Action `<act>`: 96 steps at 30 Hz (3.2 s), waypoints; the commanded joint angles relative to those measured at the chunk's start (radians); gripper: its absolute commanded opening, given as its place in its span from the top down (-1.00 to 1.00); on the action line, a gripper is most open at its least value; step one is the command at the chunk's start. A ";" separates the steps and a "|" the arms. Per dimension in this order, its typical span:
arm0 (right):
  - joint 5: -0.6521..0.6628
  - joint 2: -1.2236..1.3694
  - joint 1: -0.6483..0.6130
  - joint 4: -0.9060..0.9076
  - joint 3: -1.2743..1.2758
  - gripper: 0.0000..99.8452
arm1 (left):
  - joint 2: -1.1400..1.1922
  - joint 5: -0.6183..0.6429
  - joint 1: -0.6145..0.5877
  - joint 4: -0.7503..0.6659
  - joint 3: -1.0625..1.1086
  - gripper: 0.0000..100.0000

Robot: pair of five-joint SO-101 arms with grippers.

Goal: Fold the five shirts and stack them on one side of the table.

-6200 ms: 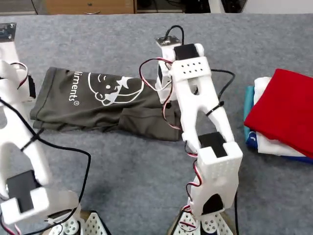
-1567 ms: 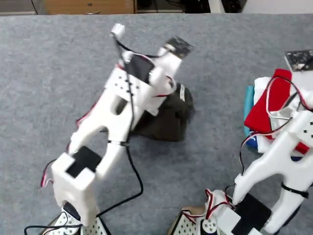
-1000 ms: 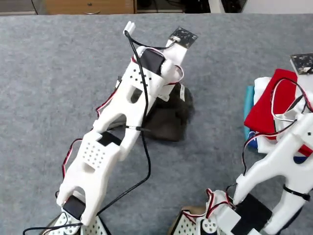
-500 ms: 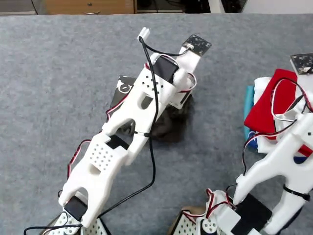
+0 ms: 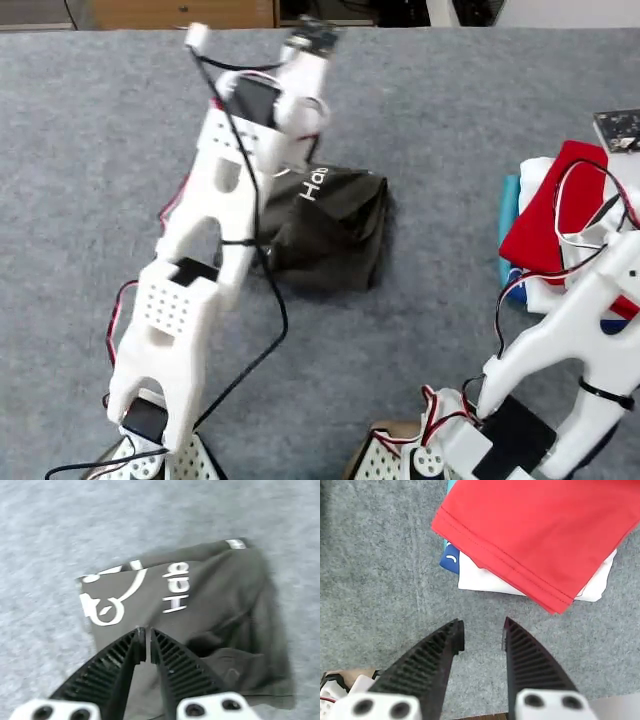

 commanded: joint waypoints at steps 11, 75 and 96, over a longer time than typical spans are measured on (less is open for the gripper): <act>0.008 -0.030 0.010 0.009 0.001 0.73 | 0.150 -0.031 0.064 0.011 0.140 0.96; -0.701 0.964 -0.885 -0.186 -0.696 0.72 | -1.012 -0.123 -0.879 0.005 1.013 0.96; -0.727 1.112 -0.782 0.015 -0.926 0.73 | -1.012 -0.123 -0.881 0.005 1.014 0.96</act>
